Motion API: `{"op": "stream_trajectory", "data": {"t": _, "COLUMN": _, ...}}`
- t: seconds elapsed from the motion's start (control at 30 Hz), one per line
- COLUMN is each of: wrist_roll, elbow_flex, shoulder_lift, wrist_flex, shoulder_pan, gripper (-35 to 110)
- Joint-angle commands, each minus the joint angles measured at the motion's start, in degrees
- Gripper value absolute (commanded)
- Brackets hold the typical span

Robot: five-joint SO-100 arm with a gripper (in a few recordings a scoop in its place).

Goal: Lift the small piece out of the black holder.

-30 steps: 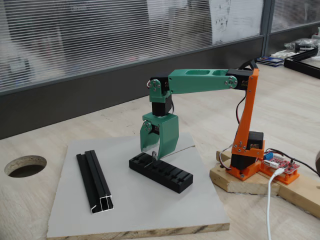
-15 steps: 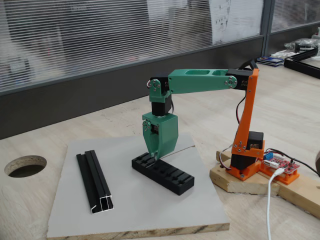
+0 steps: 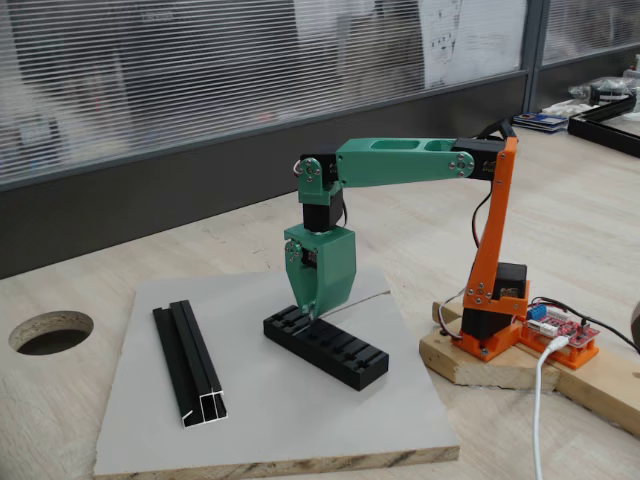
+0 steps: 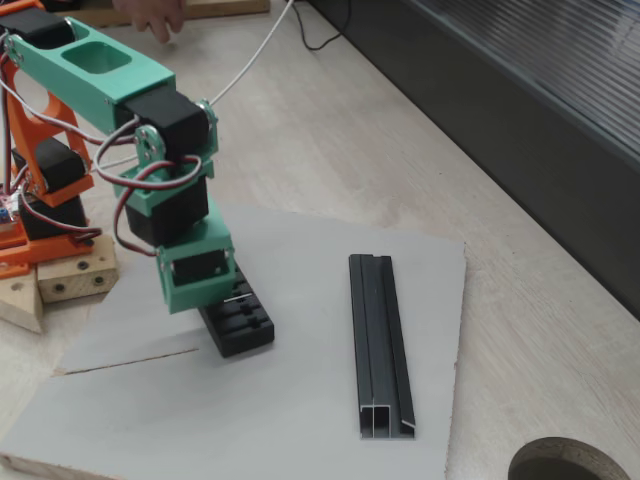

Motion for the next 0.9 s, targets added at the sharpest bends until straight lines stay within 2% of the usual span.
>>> {"op": "stream_trajectory", "data": {"t": 0.0, "wrist_roll": 0.4, "elbow_flex": -4.4, "shoulder_lift": 2.2, "wrist_flex": 0.1, "shoulder_pan": 0.6, "gripper": 10}}
{"op": "stream_trajectory", "data": {"t": 0.17, "wrist_roll": 0.4, "elbow_flex": -6.9, "shoulder_lift": 2.3, "wrist_flex": 0.8, "shoulder_pan": 0.6, "gripper": 10}}
{"op": "stream_trajectory", "data": {"t": 0.87, "wrist_roll": 1.1, "elbow_flex": -8.3, "shoulder_lift": 21.5, "wrist_flex": 0.0, "shoulder_pan": 0.6, "gripper": 10}}
